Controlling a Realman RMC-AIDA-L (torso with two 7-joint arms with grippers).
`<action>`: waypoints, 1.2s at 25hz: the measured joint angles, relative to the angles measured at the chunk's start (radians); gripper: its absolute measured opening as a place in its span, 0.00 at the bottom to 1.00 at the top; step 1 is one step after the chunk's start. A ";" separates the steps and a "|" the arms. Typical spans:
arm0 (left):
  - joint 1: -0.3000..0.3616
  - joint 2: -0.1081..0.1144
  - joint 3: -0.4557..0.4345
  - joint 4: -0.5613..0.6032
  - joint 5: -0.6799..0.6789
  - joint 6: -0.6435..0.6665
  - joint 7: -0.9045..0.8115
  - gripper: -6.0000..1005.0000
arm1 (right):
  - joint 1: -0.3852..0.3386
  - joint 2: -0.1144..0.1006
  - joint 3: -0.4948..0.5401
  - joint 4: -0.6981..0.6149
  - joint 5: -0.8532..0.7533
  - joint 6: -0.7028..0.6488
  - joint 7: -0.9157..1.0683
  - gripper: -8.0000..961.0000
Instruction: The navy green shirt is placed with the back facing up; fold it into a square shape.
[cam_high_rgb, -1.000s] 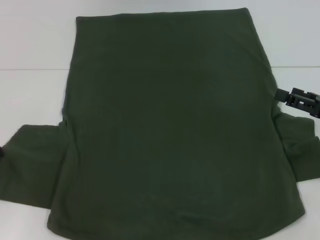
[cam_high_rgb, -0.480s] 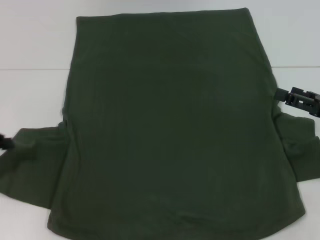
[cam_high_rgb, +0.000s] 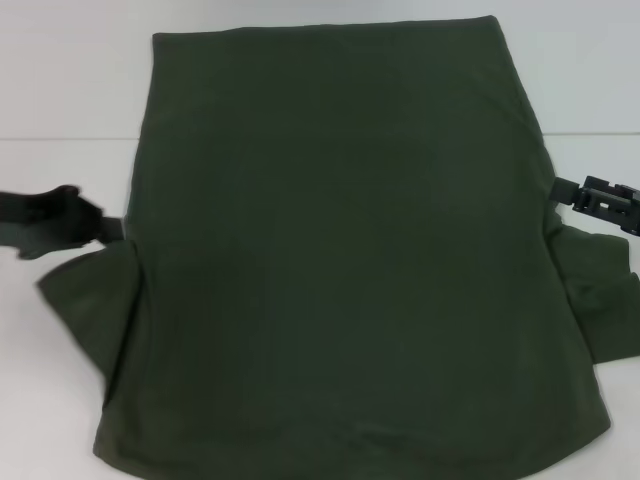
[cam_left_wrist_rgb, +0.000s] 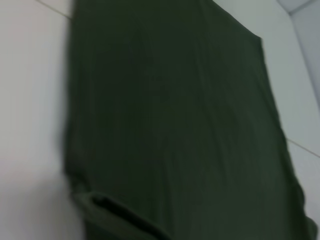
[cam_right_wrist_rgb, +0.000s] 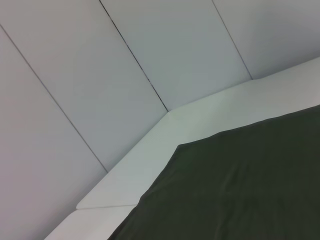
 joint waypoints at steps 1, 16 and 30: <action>-0.014 -0.009 0.004 -0.009 0.000 -0.007 -0.001 0.09 | 0.000 0.000 0.000 0.002 0.000 0.000 0.000 0.97; -0.055 -0.052 0.108 -0.140 -0.129 -0.091 0.348 0.30 | -0.001 -0.017 -0.008 -0.010 -0.025 -0.028 0.023 0.97; 0.122 -0.116 0.103 -0.116 -0.299 -0.031 0.772 0.67 | -0.001 -0.138 0.006 -0.260 -0.475 -0.175 0.640 0.97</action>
